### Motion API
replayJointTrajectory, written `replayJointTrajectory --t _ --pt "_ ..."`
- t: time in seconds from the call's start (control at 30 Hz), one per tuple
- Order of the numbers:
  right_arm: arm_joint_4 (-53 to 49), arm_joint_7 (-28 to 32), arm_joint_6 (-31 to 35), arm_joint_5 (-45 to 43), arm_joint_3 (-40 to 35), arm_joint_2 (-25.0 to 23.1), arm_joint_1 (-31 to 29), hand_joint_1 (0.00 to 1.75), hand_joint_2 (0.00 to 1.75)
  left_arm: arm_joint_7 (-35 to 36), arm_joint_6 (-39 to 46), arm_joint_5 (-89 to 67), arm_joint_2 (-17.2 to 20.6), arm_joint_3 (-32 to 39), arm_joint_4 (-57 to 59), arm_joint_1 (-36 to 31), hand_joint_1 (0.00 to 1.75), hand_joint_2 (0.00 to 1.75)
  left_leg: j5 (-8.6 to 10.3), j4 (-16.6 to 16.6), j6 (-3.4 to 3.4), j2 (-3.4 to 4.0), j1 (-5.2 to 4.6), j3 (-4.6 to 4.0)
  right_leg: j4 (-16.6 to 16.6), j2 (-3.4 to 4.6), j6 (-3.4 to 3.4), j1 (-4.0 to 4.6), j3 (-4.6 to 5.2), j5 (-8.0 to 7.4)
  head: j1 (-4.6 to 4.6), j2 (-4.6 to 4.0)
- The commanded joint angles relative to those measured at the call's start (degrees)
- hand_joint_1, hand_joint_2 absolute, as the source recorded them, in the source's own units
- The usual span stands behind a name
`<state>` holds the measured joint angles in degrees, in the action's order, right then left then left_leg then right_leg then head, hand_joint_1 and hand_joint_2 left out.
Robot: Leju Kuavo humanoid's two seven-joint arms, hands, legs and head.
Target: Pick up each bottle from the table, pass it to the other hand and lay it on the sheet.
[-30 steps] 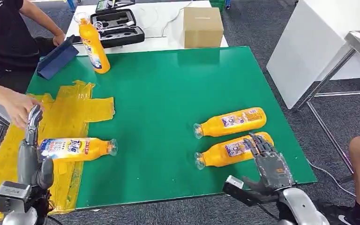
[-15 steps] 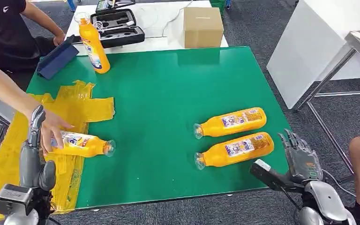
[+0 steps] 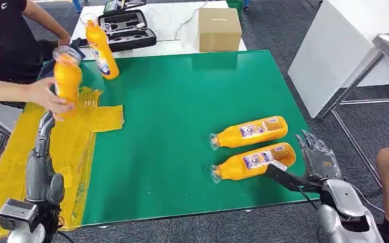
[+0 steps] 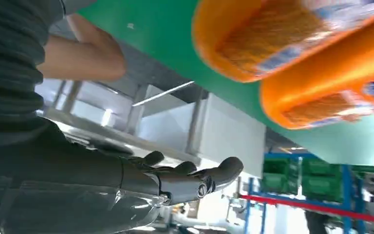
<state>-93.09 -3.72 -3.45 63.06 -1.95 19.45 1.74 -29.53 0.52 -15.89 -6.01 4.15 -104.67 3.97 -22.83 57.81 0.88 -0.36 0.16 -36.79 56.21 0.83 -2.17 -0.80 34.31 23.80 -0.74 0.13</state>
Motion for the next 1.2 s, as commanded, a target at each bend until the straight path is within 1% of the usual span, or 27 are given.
replayJointTrajectory --t 0.03,0.07,0.1,0.13,0.17,0.2,0.33,0.4,0.47,0.5,0.53,0.57,0.63,0.77,0.8,0.87,0.9,0.93,0.97,1.0,1.03,1.1,1.13,1.2 --pt "6.3 0.2 -0.9 -0.2 -8.1 -0.4 -6.7 0.0 1.75 -0.3 -0.6 0.8 1.1 -0.4 3.3 -1.5 0.0 0.0 -0.12 -0.1 -0.09 0.22 0.03 0.37 -0.1 0.11 0.14 0.05 -0.31 0.04 0.0 0.0" --pt "6.4 0.3 -1.1 -0.3 -8.8 -0.1 -7.1 0.0 1.75 -0.3 -0.7 0.9 1.2 -0.3 3.4 -1.6 0.0 0.0 -0.07 -0.1 -0.05 0.23 0.02 0.24 -0.1 0.16 0.09 0.04 -0.19 -0.01 -0.02 0.0" --pt "6.5 0.3 -1.1 -0.3 -9.2 -0.2 -7.3 0.0 1.75 -0.4 -0.7 1.1 1.2 -0.2 3.5 -1.7 0.0 0.0 -0.11 -0.1 -0.08 0.28 0.03 0.36 -0.1 0.17 0.12 0.05 -0.29 0.01 0.0 0.0" --pt "6.6 0.5 -1.5 -0.8 -10.3 -0.2 -7.7 0.0 1.75 -0.4 -0.8 1.1 1.1 0.0 3.7 -1.8 0.0 0.0 -0.07 -0.1 -0.06 0.25 0.02 0.22 -0.1 0.16 0.08 0.04 -0.17 -0.01 -0.02 0.0" --pt "6.6 0.5 -1.5 -0.8 -10.3 -0.2 -7.7 0.0 1.75 -0.4 -0.8 1.1 1.1 0.0 3.7 -1.8 0.0 0.0 -0.1 -0.1 -0.07 0.26 0.02 0.32 -0.1 0.15 0.11 0.05 -0.27 0.01 -0.02 0.0" --pt "6.6 0.7 -2.0 -1.4 -11.0 0.1 -7.7 0.0 1.75 -0.5 -0.8 1.3 1.1 0.1 3.9 -2.0 0.0 0.0 -0.06 0.0 -0.05 0.19 0.02 0.19 -0.1 0.11 0.08 0.04 -0.16 -0.01 -0.02 0.0" --pt "6.5 0.6 -3.4 -1.8 -13.0 2.2 -7.4 0.0 1.75 -0.7 -1.0 1.8 1.0 0.5 4.4 -2.3 0.0 0.0 -0.08 -0.1 -0.08 0.12 0.02 0.34 -0.1 -0.01 0.12 0.04 -0.31 0.05 -0.02 0.0" --pt "6.8 0.6 -3.6 -1.9 -13.2 2.6 -7.6 0.0 1.75 -0.8 -1.0 1.9 1.1 0.6 4.6 -2.5 0.0 0.0 -0.02 0.0 -0.03 0.05 0.01 0.09 0.0 -0.01 0.06 0.02 -0.09 0.01 -0.02 0.0" --pt "6.8 0.6 -3.6 -1.9 -13.2 2.6 -7.6 0.0 1.75 -0.8 -1.0 1.9 1.1 0.6 4.6 -2.5 0.0 0.0 -0.06 -0.1 -0.06 0.08 0.0 0.27 -0.1 -0.01 0.1 0.02 -0.25 0.05 -0.02 0.0" --pt "7.1 0.7 -4.0 -2.2 -13.3 2.8 -7.7 0.0 1.75 -0.9 -1.0 1.9 1.2 0.6 4.7 -2.6 0.0 0.0 -0.03 -0.1 -0.03 0.05 0.0 0.12 0.0 -0.01 0.06 0.01 -0.12 0.01 0.0 0.0" --pt "7.8 0.7 -4.8 -2.5 -13.9 3.1 -8.1 0.0 1.75 -1.0 -1.0 2.0 1.2 0.6 4.9 -2.8 0.0 0.0 -0.07 -0.1 -0.06 0.11 0.01 0.24 -0.1 0.02 0.1 0.03 -0.23 0.04 -0.02 0.0" --pt "8.4 0.7 -5.2 -2.5 -14.2 3.2 -8.5 0.0 1.75 -1.1 -1.0 2.1 1.1 0.7 5.0 -2.9 0.0 0.0 -0.03 0.0 -0.04 0.06 0.0 0.12 0.0 0.0 0.07 0.02 -0.13 0.02 0.0 0.0" --pt "9.9 0.4 -6.7 -3.0 -15.5 4.2 -9.1 0.0 1.75 -1.2 -1.1 2.2 1.1 0.7 5.5 -3.3 0.0 0.0 -0.08 -0.1 -0.08 0.14 0.0 0.31 -0.1 0.03 0.12 0.03 -0.29 0.04 -0.02 0.0" --pt "10.7 0.1 -7.3 -2.9 -16.4 5.5 -9.2 0.0 1.75 -1.2 -1.1 2.3 1.2 0.7 6.0 -3.7 0.0 0.0 -0.02 -0.1 -0.04 0.05 0.01 0.14 -0.1 -0.01 0.07 0.03 -0.15 0.0 -0.02 0.0" --pt "11.1 0.1 -7.5 -2.9 -16.7 5.8 -9.2 0.0 1.75 -1.4 -1.0 2.5 1.2 0.8 6.1 -3.8 0.0 0.0 -0.06 -0.1 -0.06 0.09 0.01 0.29 -0.1 -0.01 0.11 0.03 -0.28 0.03 -0.02 0.0" --pt "12.0 -0.1 -8.3 -2.2 -17.7 6.6 -9.7 0.0 1.75 -1.5 -1.1 2.7 1.3 0.8 6.3 -3.8 0.0 0.0 -0.02 -0.1 -0.03 0.02 0.0 0.13 -0.1 -0.03 0.06 0.01 -0.14 0.02 0.0 0.0" --pt "12.7 -0.2 -8.5 -1.8 -18.2 6.9 -10.1 0.0 1.75 -1.6 -1.1 2.8 1.3 0.8 6.3 -3.9 0.0 0.0 -0.06 -0.1 -0.06 0.06 0.01 0.26 -0.1 -0.03 0.1 0.03 -0.26 0.04 -0.02 0.0" --pt "14.4 -0.3 -8.8 -0.7 -19.1 6.9 -11.1 0.0 1.75 -1.7 -1.3 3.2 1.4 0.7 6.5 -4.0 0.0 0.0 -0.04 -0.1 -0.03 0.06 -0.01 0.15 -0.1 0.0 0.06 0.01 -0.16 0.02 -0.02 0.0" --pt "15.1 -0.3 -8.7 -0.5 -19.3 6.8 -11.5 0.0 1.75 -1.7 -1.3 3.2 1.4 0.7 6.5 -4.0 0.0 0.0 -0.07 -0.1 -0.05 0.14 0.01 0.28 -0.1 0.05 0.09 0.03 -0.26 0.02 -0.02 0.0" --pt "15.9 -0.2 -8.4 -0.3 -19.5 6.6 -11.8 0.0 1.75 -1.7 -1.4 3.3 1.4 0.7 6.6 -4.1 0.0 0.0 -0.05 -0.1 -0.04 0.11 0.01 0.21 -0.1 0.03 0.07 0.03 -0.21 0.01 0.0 0.0" --pt "15.9 -0.2 -8.4 -0.3 -19.5 6.6 -11.8 0.0 1.75 -1.7 -1.4 3.3 1.4 0.7 6.6 -4.1 0.0 0.0 -0.08 -0.1 -0.06 0.13 0.01 0.32 -0.1 0.03 0.1 0.03 -0.32 0.03 -0.02 0.0" --pt "15.9 -0.2 -8.4 -0.3 -19.5 6.6 -11.8 0.0 1.75 -1.7 -1.4 3.3 1.4 0.7 6.6 -4.1 0.0 0.0 -0.04 -0.1 -0.04 0.05 0.0 0.18 -0.1 -0.01 0.07 0.01 -0.18 0.02 -0.02 0.0" --pt "17.7 -0.3 -8.7 0.4 -20.2 6.3 -12.7 0.0 1.75 -1.7 -1.5 3.4 1.4 0.5 6.8 -4.3 0.0 0.0 -0.07 -0.1 -0.07 0.07 0.0 0.3 -0.1 -0.03 0.11 0.03 -0.3 0.05 0.0 0.0" --pt "21.9 0.1 -9.1 1.1 -21.2 5.6 -14.3 0.0 1.75 -1.7 -1.8 3.6 1.6 0.0 7.4 -4.9 0.0 0.0 -0.02 -0.1 -0.04 0.06 0.03 0.12 -0.1 0.01 0.06 0.04 -0.13 -0.01 -0.02 0.0"
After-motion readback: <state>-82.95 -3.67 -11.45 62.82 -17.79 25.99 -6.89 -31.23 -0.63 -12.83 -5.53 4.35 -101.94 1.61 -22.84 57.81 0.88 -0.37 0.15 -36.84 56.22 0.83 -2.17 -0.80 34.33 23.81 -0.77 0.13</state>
